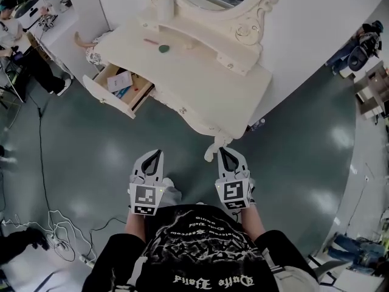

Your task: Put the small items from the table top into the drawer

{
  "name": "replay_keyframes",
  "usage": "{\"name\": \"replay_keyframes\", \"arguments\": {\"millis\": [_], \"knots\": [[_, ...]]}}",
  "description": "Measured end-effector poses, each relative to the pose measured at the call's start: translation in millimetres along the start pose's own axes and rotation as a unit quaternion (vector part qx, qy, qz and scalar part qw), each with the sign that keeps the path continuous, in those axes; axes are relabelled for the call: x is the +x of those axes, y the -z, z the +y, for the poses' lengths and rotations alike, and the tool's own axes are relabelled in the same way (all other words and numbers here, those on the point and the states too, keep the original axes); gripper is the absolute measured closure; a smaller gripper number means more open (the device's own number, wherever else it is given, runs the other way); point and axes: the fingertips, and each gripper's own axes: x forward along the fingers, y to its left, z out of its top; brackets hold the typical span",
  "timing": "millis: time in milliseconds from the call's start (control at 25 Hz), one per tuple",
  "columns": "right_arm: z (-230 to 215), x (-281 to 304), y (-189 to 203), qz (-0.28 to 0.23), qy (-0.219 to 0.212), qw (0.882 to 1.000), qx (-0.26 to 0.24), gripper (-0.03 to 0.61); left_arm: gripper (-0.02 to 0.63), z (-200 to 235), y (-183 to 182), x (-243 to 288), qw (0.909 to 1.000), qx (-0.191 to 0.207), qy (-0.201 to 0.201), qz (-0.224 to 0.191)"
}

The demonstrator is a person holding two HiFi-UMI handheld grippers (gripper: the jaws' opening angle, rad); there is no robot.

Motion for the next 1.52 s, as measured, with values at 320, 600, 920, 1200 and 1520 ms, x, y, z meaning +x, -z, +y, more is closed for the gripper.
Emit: {"name": "replay_keyframes", "arguments": {"millis": [320, 600, 920, 1200, 1520], "knots": [[12, 31, -22, 0.009, 0.024, 1.0, -0.006, 0.569, 0.598, 46, 0, 14, 0.9998, 0.008, 0.016, -0.008], [27, 58, -39, 0.022, 0.038, 0.999, -0.003, 0.568, 0.598, 84, 4, 23, 0.9992, 0.017, 0.033, -0.011], [47, 76, -52, 0.031, 0.035, 0.999, -0.01, 0.568, 0.598, 113, 11, 22, 0.9992, 0.013, 0.035, -0.01], [49, 84, -55, 0.037, 0.037, 0.999, -0.008, 0.568, 0.598, 124, 16, 22, 0.9995, 0.004, 0.031, -0.007], [42, 104, -55, 0.039, 0.029, 0.999, -0.009, 0.568, 0.598, 138, 20, 30, 0.9998, 0.004, 0.018, 0.004]]}}
